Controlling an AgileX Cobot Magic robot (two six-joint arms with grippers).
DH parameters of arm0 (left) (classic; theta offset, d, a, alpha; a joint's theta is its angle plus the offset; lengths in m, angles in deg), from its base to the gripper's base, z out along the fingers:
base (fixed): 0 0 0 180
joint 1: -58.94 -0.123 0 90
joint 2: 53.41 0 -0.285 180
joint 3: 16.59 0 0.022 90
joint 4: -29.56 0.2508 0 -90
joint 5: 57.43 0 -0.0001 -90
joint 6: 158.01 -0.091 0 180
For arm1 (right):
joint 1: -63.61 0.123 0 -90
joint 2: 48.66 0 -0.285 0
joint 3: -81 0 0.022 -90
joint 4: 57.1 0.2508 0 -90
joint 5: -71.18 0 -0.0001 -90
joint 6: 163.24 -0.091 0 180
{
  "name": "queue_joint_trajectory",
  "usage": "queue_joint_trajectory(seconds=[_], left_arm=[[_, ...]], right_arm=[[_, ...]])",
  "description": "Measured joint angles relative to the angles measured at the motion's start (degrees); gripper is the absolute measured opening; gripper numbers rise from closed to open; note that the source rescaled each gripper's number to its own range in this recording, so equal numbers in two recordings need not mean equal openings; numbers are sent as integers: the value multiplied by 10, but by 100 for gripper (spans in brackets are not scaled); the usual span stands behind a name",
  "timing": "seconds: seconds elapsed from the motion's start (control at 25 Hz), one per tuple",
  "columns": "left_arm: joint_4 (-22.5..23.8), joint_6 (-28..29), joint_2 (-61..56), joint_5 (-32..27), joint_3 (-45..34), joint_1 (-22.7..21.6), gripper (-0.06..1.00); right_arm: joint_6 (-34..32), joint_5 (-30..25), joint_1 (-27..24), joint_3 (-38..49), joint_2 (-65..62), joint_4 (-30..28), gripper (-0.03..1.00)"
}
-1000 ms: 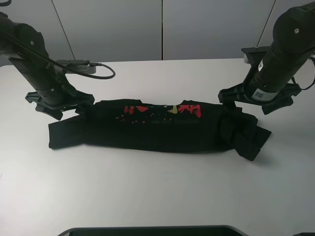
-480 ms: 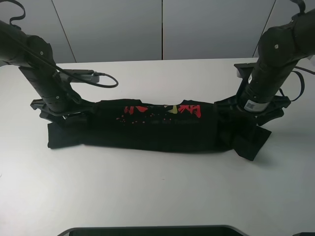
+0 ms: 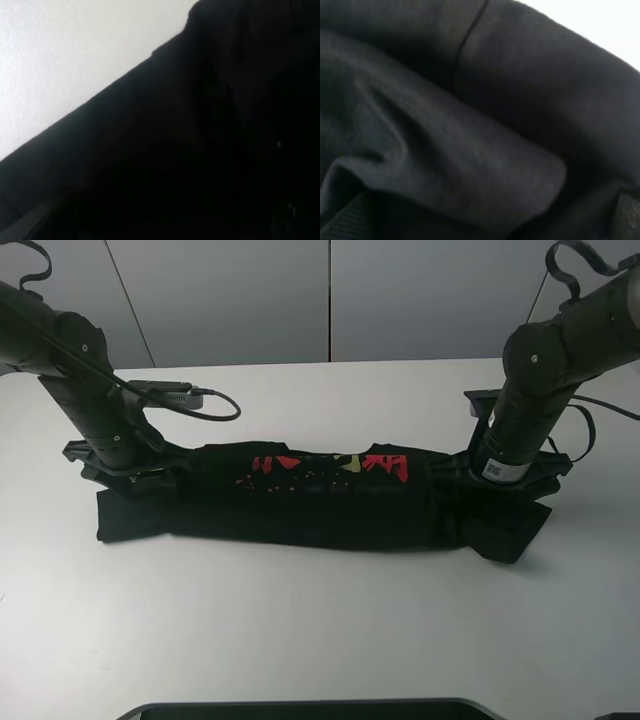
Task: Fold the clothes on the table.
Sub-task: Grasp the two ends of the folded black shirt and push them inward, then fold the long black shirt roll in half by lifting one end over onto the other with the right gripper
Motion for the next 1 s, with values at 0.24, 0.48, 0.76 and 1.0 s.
queue_joint_trajectory(seconds=[0.24,0.48,0.76,1.0], left_arm=[[1,-3,0,0,0,0,99],[3,-7,0,0,0,0,99],[3,-15,0,0,0,0,99],[3,-17,0,0,0,0,99]], right_arm=[[1,7,0,0,6,5,100],[20,15,0,-1,10,18,74],[31,24,0,-3,10,34,12],[59,12,0,-3,-5,58,12]])
